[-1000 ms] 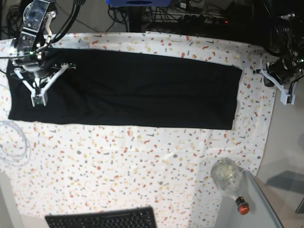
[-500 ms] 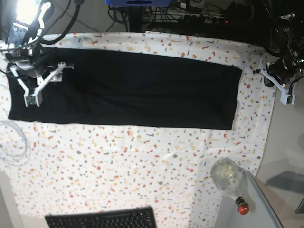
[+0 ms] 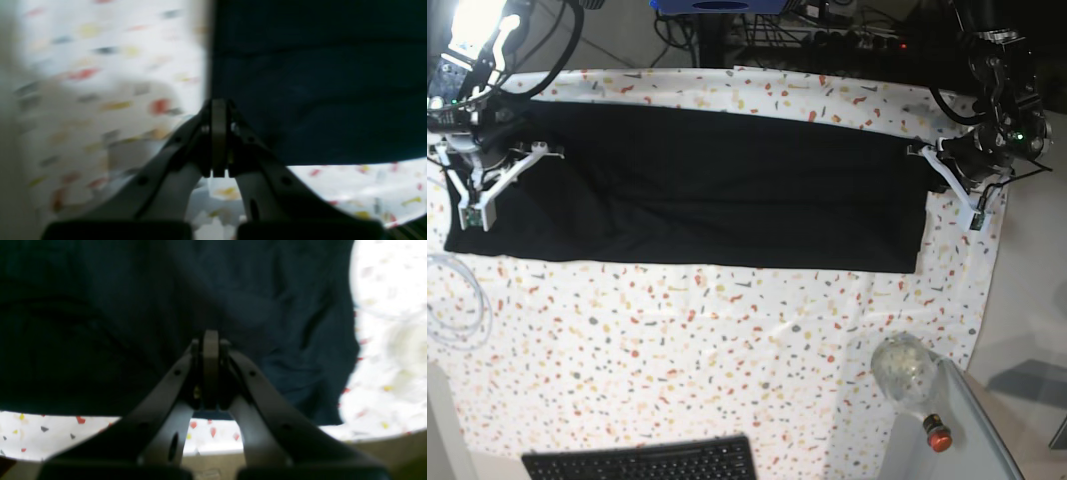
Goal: Layout the t-shirt on the table in an organized manner, then fold the t-shirt properly
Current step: 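Grasp the black strip's two ends with both grippers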
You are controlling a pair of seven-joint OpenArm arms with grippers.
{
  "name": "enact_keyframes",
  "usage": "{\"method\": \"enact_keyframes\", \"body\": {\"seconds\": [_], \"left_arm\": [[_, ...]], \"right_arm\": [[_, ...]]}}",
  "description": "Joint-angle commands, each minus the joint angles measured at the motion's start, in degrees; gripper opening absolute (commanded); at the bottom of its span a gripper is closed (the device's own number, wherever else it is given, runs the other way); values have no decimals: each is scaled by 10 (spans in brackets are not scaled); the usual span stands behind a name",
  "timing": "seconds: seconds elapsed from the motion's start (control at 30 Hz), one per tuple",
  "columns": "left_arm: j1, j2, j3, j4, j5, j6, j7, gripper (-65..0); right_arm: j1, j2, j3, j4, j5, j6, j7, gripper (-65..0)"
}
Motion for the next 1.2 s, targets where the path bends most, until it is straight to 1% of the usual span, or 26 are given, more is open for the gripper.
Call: {"method": "enact_keyframes", "body": {"seconds": [0.0,0.1,0.23,0.33,0.5,0.57,0.63,0.77,0.83,0.9,1.0,1.07,1.1,1.17], "left_arm": [[-11,-13,1,5,-3,-1,-8,-650],[-15,-13,4,4,-3,-1,-8,-650],[-15,-16,0,5,-3,-1,-8,-650],[-15,-17,-1,5,-3,-1,-8,-650],[-13,-18,-1,5,-3,-1,-8,-650],[-13,-17,-1,5,-3,-1,-8,-650],[-14,-15,1,5,-3,-1,-8,-650],[-14,-13,4,6,-6,-1,-8,-650],[-14,-8,5,6,-7,-1,-8,-650],[-14,7,5,10,-3,-1,-8,-650],[-13,15,-1,10,-6,-2,-8,-650],[-11,13,-2,10,-7,-3,-8,-650],[-10,12,-2,11,-7,-3,-8,-650],[-8,9,-2,16,-7,-3,-8,-650]], "right_arm": [[2,1,0,-13,2,0,5,-650],[5,4,4,-63,2,0,7,-650],[6,5,4,-100,2,0,7,-650],[6,5,4,-85,2,0,8,-650],[-5,3,4,-9,2,0,3,-650],[-1,5,1,-24,1,0,7,-650],[15,6,5,-65,1,0,7,-650],[57,45,6,-100,1,0,9,-650],[83,60,6,-126,1,-1,20,-650],[111,77,6,-166,1,-2,33,-650],[148,104,6,-239,1,-2,38,-650],[163,114,6,-289,1,-2,57,-650],[167,118,6,-309,1,-2,76,-650],[168,118,6,-321,1,-2,110,-650]]}}
